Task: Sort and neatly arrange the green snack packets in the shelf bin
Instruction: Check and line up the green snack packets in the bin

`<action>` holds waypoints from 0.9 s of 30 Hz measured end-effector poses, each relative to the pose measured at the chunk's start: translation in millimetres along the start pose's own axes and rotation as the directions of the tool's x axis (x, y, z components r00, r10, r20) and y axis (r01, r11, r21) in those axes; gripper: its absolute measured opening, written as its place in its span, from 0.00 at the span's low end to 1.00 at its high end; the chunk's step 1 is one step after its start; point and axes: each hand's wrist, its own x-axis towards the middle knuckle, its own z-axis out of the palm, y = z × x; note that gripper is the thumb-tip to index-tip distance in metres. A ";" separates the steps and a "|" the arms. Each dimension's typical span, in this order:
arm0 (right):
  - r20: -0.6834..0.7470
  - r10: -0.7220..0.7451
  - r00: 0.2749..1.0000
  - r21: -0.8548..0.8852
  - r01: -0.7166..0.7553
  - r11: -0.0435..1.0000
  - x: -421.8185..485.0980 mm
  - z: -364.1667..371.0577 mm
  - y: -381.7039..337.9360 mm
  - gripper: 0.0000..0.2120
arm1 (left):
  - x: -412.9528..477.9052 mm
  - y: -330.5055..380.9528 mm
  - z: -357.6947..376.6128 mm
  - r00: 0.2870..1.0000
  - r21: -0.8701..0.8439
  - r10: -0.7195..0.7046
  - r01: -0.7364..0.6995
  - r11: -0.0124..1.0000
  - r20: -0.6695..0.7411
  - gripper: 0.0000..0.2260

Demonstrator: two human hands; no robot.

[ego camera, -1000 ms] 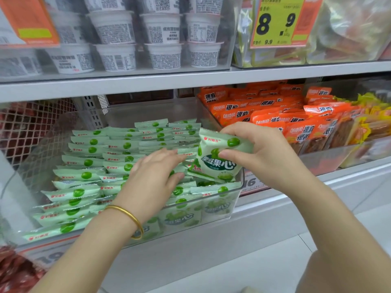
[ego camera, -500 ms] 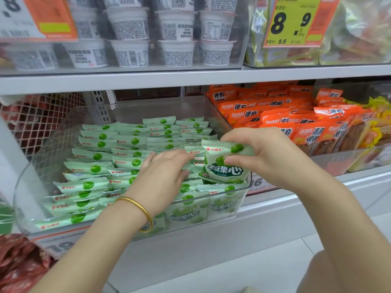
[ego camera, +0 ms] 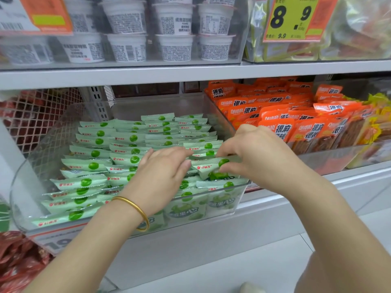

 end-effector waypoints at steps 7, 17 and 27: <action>0.072 0.021 0.997 -0.193 -0.007 0.981 6.3 14.8 -11.1 0.11 | 0.4 5.1 1.1 0.990 -0.103 0.046 -0.060 0.993 -0.131 0.10; 0.079 0.038 0.996 -0.215 -0.020 0.976 7.5 23.8 -13.1 0.04 | 1.9 10.5 11.6 0.994 -0.016 0.084 -0.086 0.996 -0.063 0.03; -0.228 0.217 0.949 0.071 -0.207 0.976 5.6 -14.1 -11.2 0.12 | 6.4 10.6 5.8 0.983 -0.101 0.018 -0.037 0.994 -0.185 0.04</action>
